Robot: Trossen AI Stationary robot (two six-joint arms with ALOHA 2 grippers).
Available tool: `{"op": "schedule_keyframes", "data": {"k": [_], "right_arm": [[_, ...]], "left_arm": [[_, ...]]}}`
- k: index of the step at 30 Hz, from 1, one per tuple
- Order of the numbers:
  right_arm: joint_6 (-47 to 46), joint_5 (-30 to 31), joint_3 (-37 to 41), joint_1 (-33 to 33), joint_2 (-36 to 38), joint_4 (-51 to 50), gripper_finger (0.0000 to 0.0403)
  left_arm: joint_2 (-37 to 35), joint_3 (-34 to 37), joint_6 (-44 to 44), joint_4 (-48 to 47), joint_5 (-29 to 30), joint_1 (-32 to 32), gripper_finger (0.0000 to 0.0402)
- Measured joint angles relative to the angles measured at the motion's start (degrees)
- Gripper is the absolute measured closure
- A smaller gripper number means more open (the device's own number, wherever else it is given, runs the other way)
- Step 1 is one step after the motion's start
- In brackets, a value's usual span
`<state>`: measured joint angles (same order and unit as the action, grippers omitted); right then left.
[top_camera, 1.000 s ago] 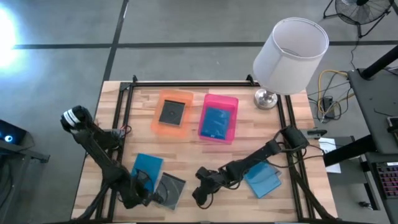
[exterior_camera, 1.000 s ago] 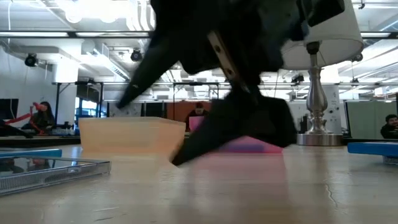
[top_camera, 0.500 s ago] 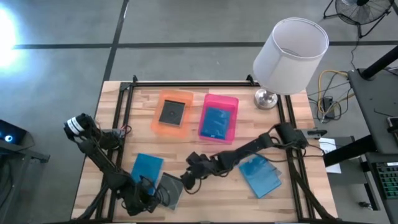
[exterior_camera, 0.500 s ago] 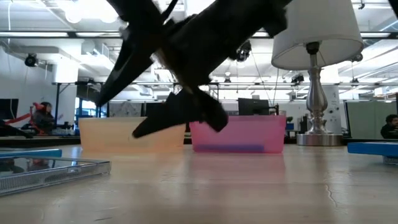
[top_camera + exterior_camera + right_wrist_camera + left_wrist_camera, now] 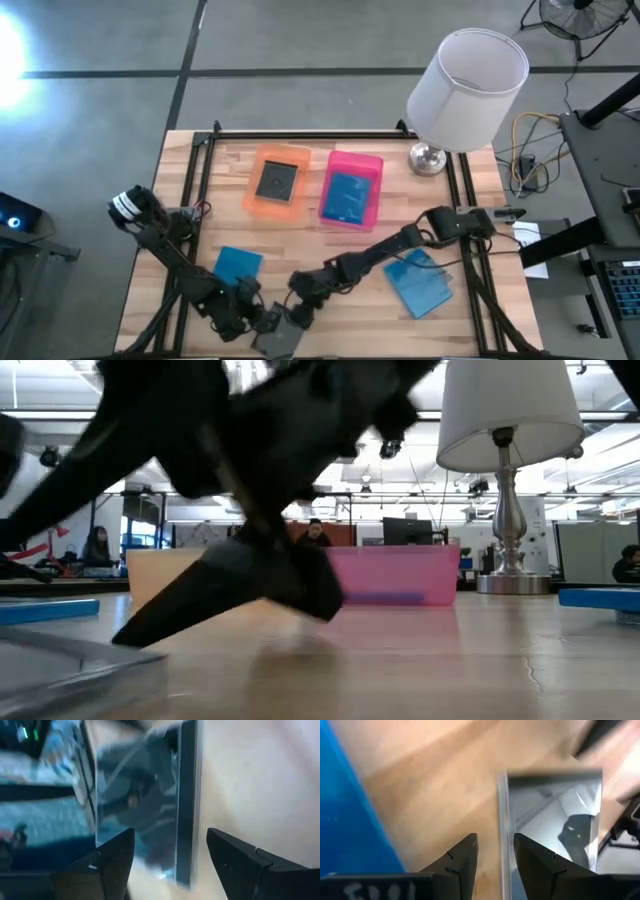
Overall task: Pick & place jewel cases by type
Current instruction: Put the left black CD case into the orange bin
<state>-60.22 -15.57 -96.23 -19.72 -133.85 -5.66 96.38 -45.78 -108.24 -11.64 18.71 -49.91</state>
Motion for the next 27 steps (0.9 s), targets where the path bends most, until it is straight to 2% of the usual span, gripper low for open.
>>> {"op": "schedule_keyframes", "data": {"k": [2, 6, 8, 12, 17, 22, 27], "right_arm": [[2.1, 0.4, -1.1, -0.2, 1.0, -4.5, 0.0163], [5.7, 6.3, -2.4, 0.2, 1.9, -17.6, 0.0165], [7.0, 7.4, -2.9, 0.4, 2.0, -20.9, 0.0165], [8.8, 7.4, -2.6, 0.7, 2.6, -21.7, 0.0165], [10.1, 7.5, -1.9, 1.2, 3.2, -21.0, 0.0165], [12.7, 7.8, -1.9, 1.9, 4.5, -19.7, 0.0165], [16.8, 7.8, -1.9, 2.7, 7.9, -17.9, 0.0165]], "left_arm": [[-0.5, 0.0, 1.6, -0.3, 1.1, 1.1, 0.0285], [-2.5, 0.3, 6.4, -2.7, 1.8, 2.6, 0.0285], [-4.2, 0.4, 6.8, -5.7, 1.8, 2.6, 0.0285], [-9.3, -0.2, 8.5, -7.0, 1.1, -0.1, 0.0285], [-12.9, -1.9, 15.0, 3.1, 1.1, -4.5, 0.0285], [-7.8, -1.6, 15.5, 7.6, -0.6, -4.9, 0.0285], [0.7, -1.6, 15.4, 22.5, -1.2, -4.5, 0.0285]]}}
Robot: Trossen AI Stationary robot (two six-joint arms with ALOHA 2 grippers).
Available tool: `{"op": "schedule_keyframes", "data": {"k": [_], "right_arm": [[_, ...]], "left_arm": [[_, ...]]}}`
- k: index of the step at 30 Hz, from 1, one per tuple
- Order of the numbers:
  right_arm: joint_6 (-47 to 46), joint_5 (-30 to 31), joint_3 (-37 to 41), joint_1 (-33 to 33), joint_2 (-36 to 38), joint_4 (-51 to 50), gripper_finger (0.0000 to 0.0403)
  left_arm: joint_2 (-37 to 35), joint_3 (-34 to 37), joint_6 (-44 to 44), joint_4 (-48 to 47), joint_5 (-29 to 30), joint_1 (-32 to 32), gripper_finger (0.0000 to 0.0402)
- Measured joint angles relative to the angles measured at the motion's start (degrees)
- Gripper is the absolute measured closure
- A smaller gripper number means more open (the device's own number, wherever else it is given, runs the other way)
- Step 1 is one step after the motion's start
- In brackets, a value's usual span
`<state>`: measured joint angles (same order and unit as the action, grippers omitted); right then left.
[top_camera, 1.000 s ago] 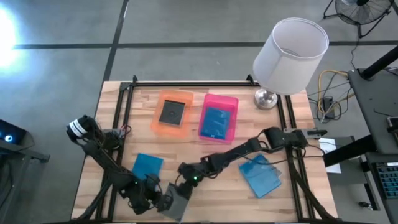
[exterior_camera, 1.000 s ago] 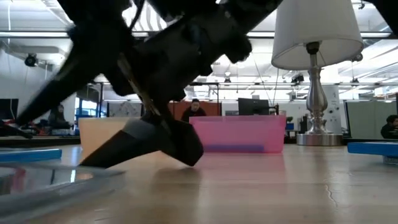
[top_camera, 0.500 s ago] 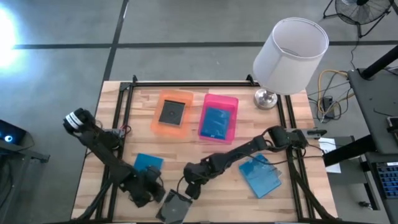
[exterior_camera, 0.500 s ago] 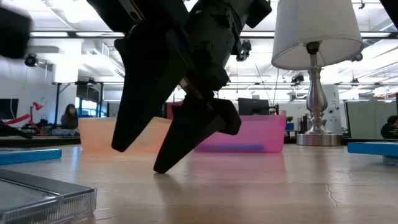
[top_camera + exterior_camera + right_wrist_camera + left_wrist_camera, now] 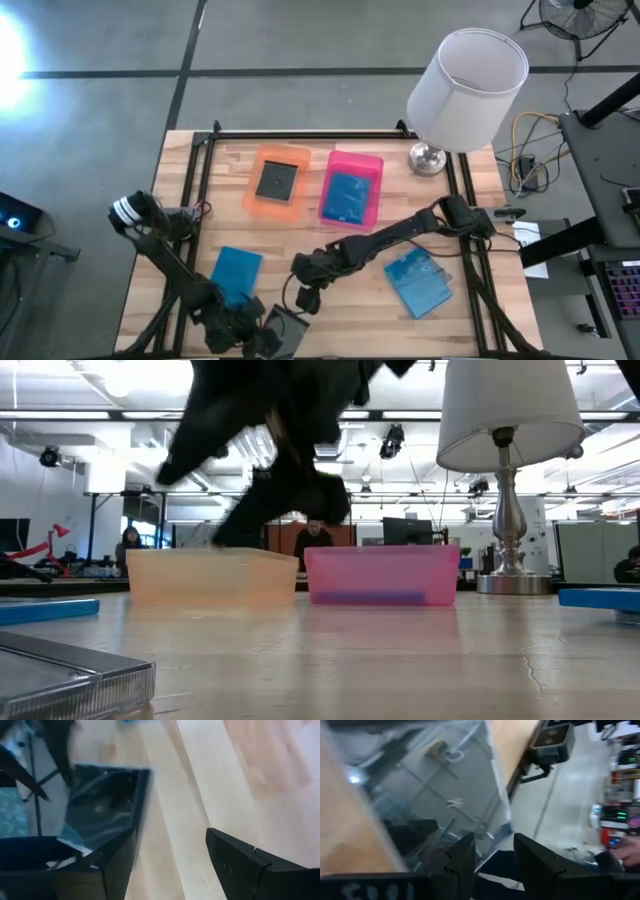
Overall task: Pick & place jewel cases by type
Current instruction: Put the left black CD case into the orange bin
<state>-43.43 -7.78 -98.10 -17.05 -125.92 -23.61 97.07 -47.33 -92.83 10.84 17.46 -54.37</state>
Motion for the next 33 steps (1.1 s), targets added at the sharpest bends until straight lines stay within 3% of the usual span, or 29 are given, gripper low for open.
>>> {"op": "schedule_keyframes", "data": {"k": [5, 13, 20, 26, 29, 33], "right_arm": [[0.6, 0.4, 0.0, 0.7, 2.2, 0.0, 0.0165], [-0.3, 0.4, 0.5, 0.6, 2.4, -0.4, 0.0165], [-1.4, 0.6, 0.5, 0.5, 2.9, -4.0, 0.0165], [-0.9, 7.7, 1.2, 0.6, 6.6, -8.5, 0.0165], [-4.9, 5.5, 2.9, 2.2, 7.7, -8.6, 0.0165], [-9.7, 0.2, 6.8, 4.7, 6.5, -2.6, 0.0165]], "left_arm": [[5.4, -0.1, 0.7, 5.5, 0.1, 0.6, 0.0285], [8.6, -0.6, 3.8, 6.2, -7.6, 4.8, 0.0285], [4.1, -0.6, 13.6, -7.8, -7.1, 10.9, 0.0289], [-2.1, -1.4, 21.2, -20.1, -6.5, 14.4, 0.0294], [-6.1, -4.2, 16.8, -29.0, -1.6, 12.9, 0.0297], [-8.7, -6.5, -1.8, -40.0, 4.1, 8.5, 0.03]]}}
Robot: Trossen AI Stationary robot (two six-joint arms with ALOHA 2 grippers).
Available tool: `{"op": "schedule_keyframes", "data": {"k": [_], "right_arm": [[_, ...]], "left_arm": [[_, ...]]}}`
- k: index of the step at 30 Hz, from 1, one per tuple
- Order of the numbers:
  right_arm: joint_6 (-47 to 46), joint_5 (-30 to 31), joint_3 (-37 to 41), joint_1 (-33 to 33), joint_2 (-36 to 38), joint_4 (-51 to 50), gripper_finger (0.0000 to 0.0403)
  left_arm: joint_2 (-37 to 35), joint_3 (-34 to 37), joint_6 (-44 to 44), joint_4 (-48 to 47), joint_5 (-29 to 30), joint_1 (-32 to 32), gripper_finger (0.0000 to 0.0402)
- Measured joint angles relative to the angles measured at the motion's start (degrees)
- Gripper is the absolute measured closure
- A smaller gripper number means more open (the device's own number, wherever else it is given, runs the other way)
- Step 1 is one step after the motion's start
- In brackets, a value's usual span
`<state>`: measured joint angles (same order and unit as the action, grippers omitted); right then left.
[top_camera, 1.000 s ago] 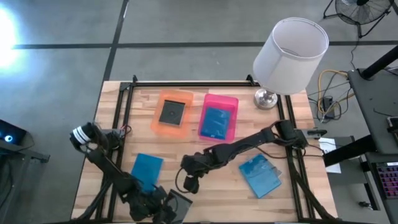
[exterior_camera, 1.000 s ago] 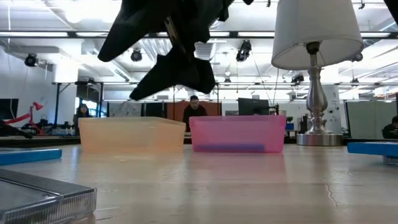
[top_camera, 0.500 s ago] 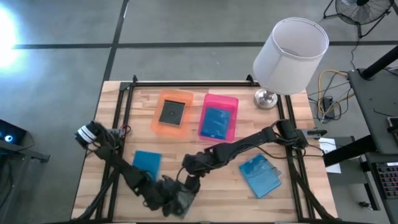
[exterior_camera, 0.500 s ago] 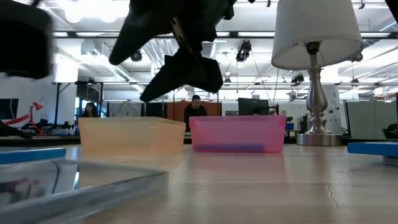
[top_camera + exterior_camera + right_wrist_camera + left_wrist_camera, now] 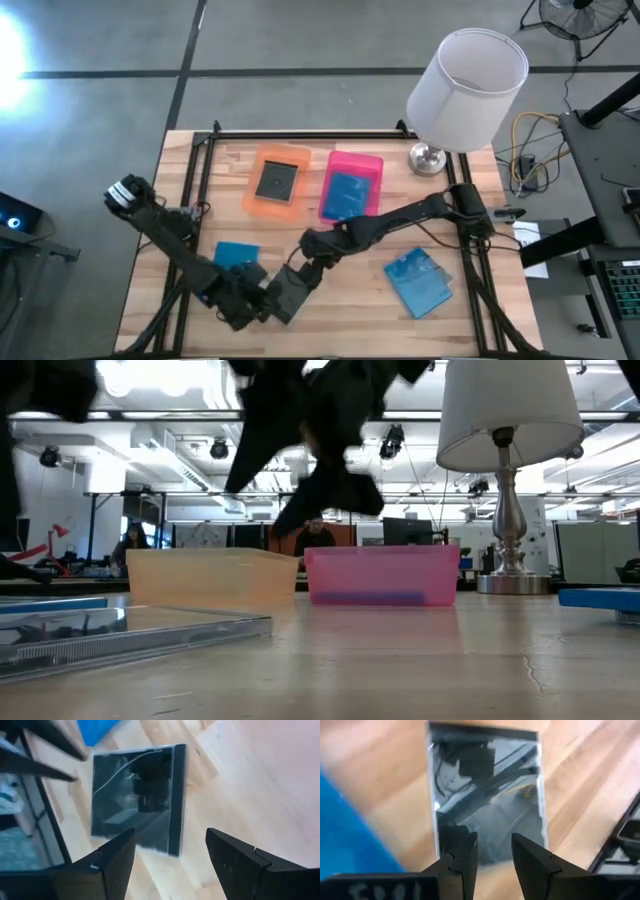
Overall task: Pick & place jewel cases by type
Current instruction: Put the left black CD case into the orange bin
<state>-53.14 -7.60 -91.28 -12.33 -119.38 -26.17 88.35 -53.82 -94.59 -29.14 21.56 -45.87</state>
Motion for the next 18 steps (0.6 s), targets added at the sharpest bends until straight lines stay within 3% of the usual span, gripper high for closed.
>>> {"op": "schedule_keyframes", "data": {"k": [4, 8, 18], "right_arm": [[-1.5, -4.3, 1.0, 2.1, -3.6, 3.1, 0.0165], [1.2, -6.5, 0.7, 2.8, -6.2, 5.3, 0.0165], [4.2, -10.2, 1.5, 2.9, -7.9, 6.2, 0.0165]], "left_arm": [[0.0, -0.2, -15.3, 0.6, 1.5, -5.2, 0.0301], [3.6, -0.1, -24.3, 2.3, -0.2, -8.1, 0.0301], [13.0, -0.2, -25.3, 15.2, -2.2, -5.5, 0.0301]]}}
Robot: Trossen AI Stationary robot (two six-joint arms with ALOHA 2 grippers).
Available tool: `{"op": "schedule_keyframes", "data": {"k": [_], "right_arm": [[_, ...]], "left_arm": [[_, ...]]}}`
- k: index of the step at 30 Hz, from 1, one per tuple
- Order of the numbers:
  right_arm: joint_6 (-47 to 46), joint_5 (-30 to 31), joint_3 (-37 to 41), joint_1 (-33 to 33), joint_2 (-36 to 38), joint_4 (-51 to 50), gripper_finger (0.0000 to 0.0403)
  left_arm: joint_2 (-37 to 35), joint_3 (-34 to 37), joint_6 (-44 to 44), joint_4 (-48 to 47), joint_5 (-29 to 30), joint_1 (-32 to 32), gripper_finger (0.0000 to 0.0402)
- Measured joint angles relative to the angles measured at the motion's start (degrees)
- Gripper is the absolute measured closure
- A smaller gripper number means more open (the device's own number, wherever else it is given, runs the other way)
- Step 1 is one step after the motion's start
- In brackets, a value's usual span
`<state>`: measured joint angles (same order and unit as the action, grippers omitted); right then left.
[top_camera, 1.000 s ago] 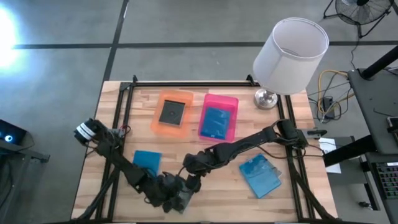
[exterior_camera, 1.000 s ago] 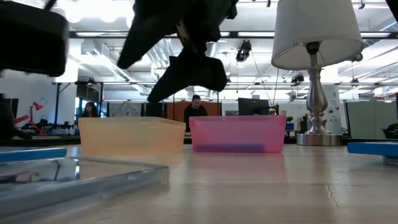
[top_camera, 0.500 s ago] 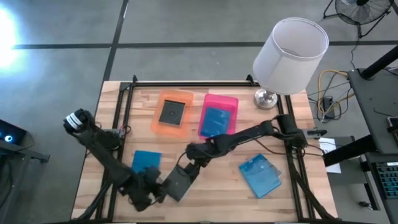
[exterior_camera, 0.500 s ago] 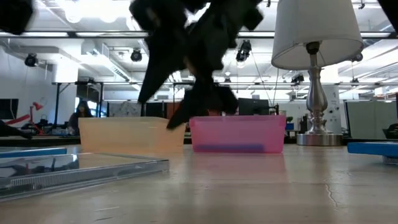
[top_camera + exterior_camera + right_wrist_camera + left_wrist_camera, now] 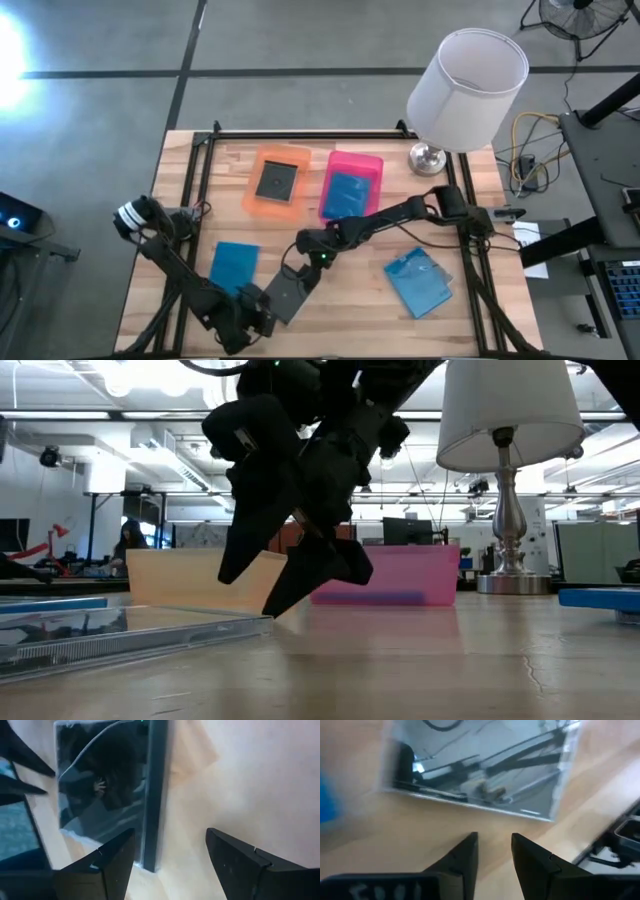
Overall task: Pick & place jewel cases by type
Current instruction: Put the left black CD case into the orange bin
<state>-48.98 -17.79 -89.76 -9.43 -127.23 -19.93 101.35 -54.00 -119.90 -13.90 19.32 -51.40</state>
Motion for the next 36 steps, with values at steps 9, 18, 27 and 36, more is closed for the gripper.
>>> {"op": "schedule_keyframes", "data": {"k": [9, 18, 27, 36], "right_arm": [[-4.8, -9.5, -0.7, -2.0, -5.2, 8.1, 0.0165], [-2.8, -18.2, -1.1, -1.6, -4.7, 14.4, 0.0165], [-3.4, -18.6, -2.0, -1.7, 0.9, 18.0, 0.0165], [-6.1, -8.1, -2.9, -4.0, 2.1, 19.9, 0.0165]], "left_arm": [[2.8, 0.3, 7.5, 2.8, -4.1, 4.4, 0.0301], [2.9, 2.6, 13.4, 5.4, -7.0, 6.6, 0.0301], [2.9, 5.2, 16.4, 8.1, -9.0, 6.7, 0.0301], [3.1, 5.6, 19.4, 8.2, -3.0, 7.3, 0.0301]]}}
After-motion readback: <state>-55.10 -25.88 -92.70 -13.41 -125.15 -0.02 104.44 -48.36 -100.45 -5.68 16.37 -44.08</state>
